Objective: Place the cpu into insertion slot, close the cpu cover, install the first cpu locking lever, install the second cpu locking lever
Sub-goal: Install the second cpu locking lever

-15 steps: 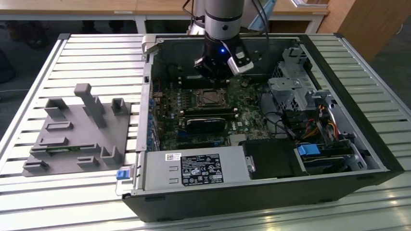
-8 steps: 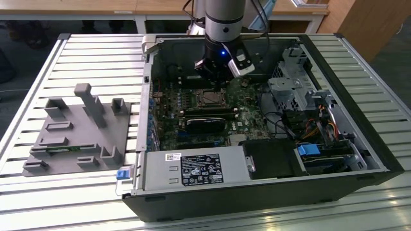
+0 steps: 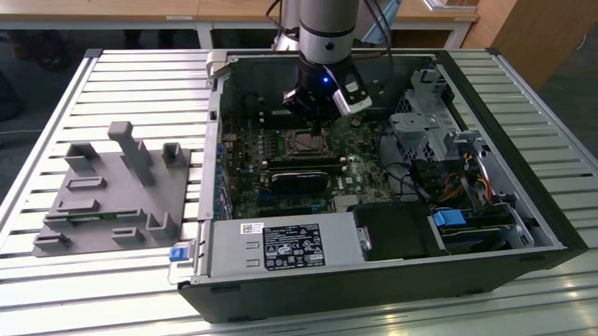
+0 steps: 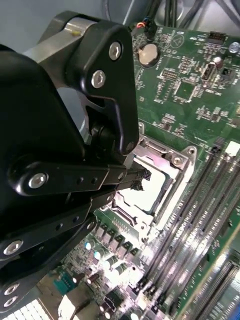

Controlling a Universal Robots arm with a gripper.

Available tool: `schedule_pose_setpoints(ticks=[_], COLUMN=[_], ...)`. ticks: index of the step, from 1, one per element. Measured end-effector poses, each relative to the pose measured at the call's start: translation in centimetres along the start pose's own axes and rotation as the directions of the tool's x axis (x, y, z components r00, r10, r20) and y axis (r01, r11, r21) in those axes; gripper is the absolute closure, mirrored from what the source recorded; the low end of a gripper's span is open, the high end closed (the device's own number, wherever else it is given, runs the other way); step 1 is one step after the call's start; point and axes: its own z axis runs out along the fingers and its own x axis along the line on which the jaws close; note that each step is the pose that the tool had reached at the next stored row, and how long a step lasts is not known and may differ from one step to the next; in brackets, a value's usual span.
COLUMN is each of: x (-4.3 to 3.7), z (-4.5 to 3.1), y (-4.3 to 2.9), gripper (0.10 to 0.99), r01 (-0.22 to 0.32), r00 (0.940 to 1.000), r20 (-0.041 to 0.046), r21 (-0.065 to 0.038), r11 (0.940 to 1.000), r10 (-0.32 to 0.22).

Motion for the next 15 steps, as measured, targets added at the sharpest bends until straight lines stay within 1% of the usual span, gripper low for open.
schedule_pose_setpoints(ticks=[6,9,15], x=[-0.07,-0.10,-0.17], z=[-0.05,-0.08,-0.13], y=[-0.96,-1.38,-2.52], gripper=[0.980,0.980,0.980], r01=[0.000,0.000,0.000], r00=[1.0000,1.0000,1.0000], r20=[-0.0002,-0.0003,-0.0003], r21=[-0.004,-0.004,-0.004], r11=[1.0000,1.0000,1.0000], r10=[0.000,0.000,0.000])
